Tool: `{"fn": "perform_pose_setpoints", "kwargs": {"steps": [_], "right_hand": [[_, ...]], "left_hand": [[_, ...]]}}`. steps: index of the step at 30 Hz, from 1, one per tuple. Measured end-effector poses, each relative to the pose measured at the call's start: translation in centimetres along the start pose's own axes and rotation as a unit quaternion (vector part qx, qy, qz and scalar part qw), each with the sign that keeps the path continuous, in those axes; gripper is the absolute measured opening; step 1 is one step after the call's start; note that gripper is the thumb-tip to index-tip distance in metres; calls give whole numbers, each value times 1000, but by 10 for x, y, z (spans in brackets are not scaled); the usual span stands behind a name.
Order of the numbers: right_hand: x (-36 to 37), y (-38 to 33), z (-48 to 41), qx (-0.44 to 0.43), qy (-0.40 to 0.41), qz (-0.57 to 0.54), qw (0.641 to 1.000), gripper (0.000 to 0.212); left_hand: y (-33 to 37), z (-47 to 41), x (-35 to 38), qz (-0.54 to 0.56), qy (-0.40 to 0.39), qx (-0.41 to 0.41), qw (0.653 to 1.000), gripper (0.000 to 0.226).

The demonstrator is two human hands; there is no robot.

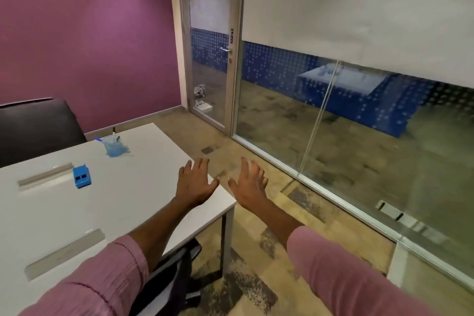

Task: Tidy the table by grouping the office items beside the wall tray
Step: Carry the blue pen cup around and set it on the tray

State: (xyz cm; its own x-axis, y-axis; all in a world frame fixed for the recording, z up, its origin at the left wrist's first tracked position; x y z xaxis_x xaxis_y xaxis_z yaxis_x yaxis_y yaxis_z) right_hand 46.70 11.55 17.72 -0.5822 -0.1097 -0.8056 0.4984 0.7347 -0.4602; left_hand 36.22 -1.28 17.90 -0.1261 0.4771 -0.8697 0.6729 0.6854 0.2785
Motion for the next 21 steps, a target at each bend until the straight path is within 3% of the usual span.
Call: {"fn": "perform_pose_setpoints", "kwargs": {"steps": [6,11,21], "right_hand": [[11,88,-63,48,-10,10,999,73],[34,123,-146,31,-18,19,999,74],[99,131,-351,-53,-36,13,998,75]], "left_hand": [[62,-56,66,-15,-17,58,998,75],[78,-129,122,-49,-33,77,995,76],[52,-312,192,-87,-32,16,996,75]]}}
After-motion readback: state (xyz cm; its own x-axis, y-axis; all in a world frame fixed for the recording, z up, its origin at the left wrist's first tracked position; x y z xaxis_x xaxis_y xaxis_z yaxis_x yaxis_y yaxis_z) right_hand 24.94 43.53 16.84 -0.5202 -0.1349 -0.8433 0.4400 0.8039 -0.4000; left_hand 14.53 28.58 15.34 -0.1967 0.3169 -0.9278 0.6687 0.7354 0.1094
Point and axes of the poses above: each hand's wrist, its own z-axis away from the middle knuckle, its own x-axis out of the palm, y = z × x, the point moved 9 cm from there along -z, towards the middle knuckle, and after that the axes turned 14 degrees about y, right-handed, at the moved point
